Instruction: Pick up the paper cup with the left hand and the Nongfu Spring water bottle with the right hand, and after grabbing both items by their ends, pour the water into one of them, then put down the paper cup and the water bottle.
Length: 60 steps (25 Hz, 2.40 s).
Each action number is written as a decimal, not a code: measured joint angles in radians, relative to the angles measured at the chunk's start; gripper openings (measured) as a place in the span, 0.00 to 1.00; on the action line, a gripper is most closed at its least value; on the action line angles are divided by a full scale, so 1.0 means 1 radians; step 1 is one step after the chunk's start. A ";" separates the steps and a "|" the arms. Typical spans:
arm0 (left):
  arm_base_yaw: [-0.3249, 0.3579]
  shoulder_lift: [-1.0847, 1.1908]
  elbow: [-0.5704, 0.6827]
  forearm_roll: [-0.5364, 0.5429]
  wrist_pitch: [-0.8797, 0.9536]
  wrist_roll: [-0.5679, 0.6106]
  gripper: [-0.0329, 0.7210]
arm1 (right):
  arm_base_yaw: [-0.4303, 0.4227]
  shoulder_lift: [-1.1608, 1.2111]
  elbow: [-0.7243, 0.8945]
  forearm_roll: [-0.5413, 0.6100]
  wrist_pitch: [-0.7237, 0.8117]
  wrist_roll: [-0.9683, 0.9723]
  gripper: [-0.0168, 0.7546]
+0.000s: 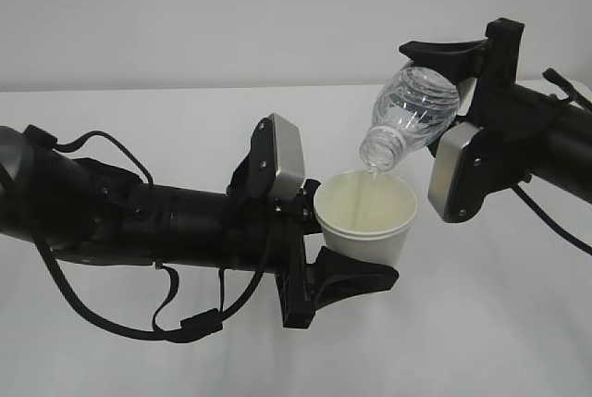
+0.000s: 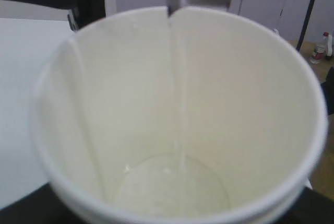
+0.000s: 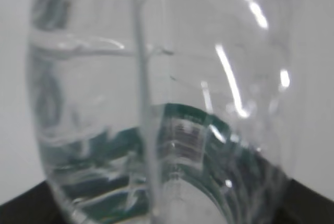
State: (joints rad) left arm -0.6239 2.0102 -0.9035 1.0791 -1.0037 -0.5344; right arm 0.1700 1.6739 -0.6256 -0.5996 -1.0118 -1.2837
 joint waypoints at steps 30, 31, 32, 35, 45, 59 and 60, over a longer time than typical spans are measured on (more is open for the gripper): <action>0.000 0.000 0.002 -0.005 0.000 0.000 0.69 | 0.000 0.000 0.000 0.000 0.000 -0.007 0.65; 0.000 0.000 0.002 -0.005 0.000 0.000 0.69 | 0.000 0.000 0.000 0.000 0.000 -0.007 0.65; 0.000 0.000 0.002 -0.005 0.000 0.000 0.69 | 0.000 0.000 0.000 0.000 0.000 -0.007 0.65; 0.000 0.000 0.002 -0.005 0.000 0.000 0.69 | 0.000 0.000 0.000 0.000 0.000 -0.010 0.65; 0.000 0.000 0.002 -0.005 0.000 0.000 0.69 | 0.000 0.000 0.000 0.000 0.000 -0.019 0.65; 0.000 0.000 0.002 -0.005 0.000 0.000 0.69 | 0.000 0.000 0.000 0.000 -0.006 -0.024 0.65; 0.000 0.000 0.002 -0.005 0.000 0.000 0.69 | 0.000 0.000 0.000 0.000 -0.006 -0.024 0.65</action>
State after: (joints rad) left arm -0.6239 2.0102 -0.9012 1.0745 -1.0037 -0.5344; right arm 0.1700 1.6739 -0.6256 -0.5996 -1.0179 -1.3075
